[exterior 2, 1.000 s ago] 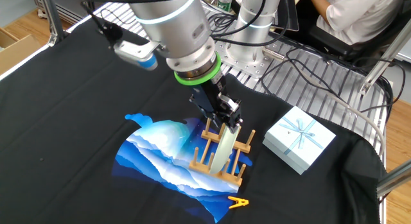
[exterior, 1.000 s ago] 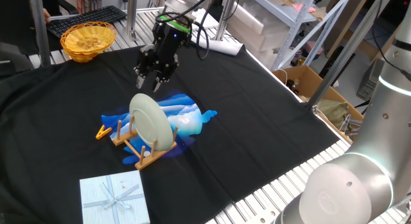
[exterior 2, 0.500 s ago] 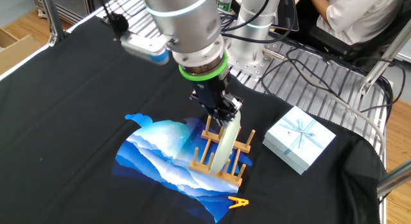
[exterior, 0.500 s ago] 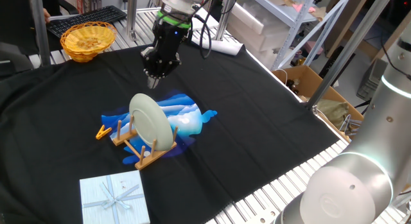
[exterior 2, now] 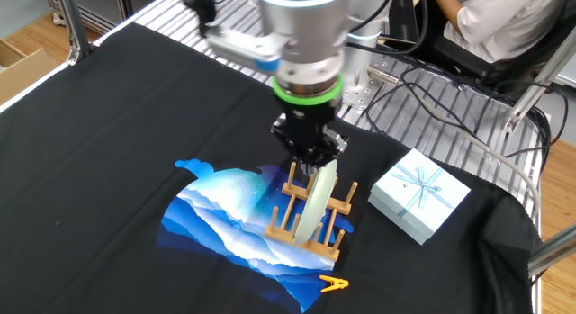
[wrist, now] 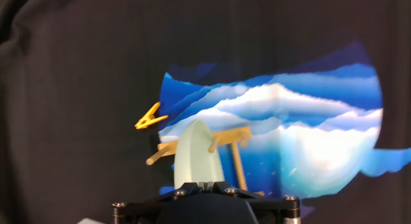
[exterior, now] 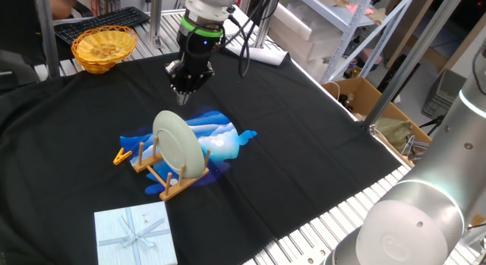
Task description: Put the dish on the dish rack
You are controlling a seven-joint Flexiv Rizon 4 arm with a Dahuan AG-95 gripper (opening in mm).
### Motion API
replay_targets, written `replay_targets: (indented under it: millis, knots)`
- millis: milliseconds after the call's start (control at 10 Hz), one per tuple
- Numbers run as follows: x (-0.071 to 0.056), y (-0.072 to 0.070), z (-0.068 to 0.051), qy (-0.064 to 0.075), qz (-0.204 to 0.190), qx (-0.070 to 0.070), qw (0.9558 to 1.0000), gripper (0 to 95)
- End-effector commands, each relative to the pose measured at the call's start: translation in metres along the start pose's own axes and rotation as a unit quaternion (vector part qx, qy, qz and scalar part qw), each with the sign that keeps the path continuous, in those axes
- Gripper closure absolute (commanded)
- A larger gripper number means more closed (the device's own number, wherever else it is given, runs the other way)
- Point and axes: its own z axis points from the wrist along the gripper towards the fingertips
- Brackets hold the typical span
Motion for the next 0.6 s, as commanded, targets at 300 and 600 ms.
replay_targets:
  millis: [300, 600]
  knots:
    - [-0.0005, -0.0010, -0.0002, -0.009, -0.027, 0.051, 0.9983, 95.0]
    - [-0.0005, -0.0010, -0.0002, -0.008, -0.021, 0.061, 0.9979, 95.0]
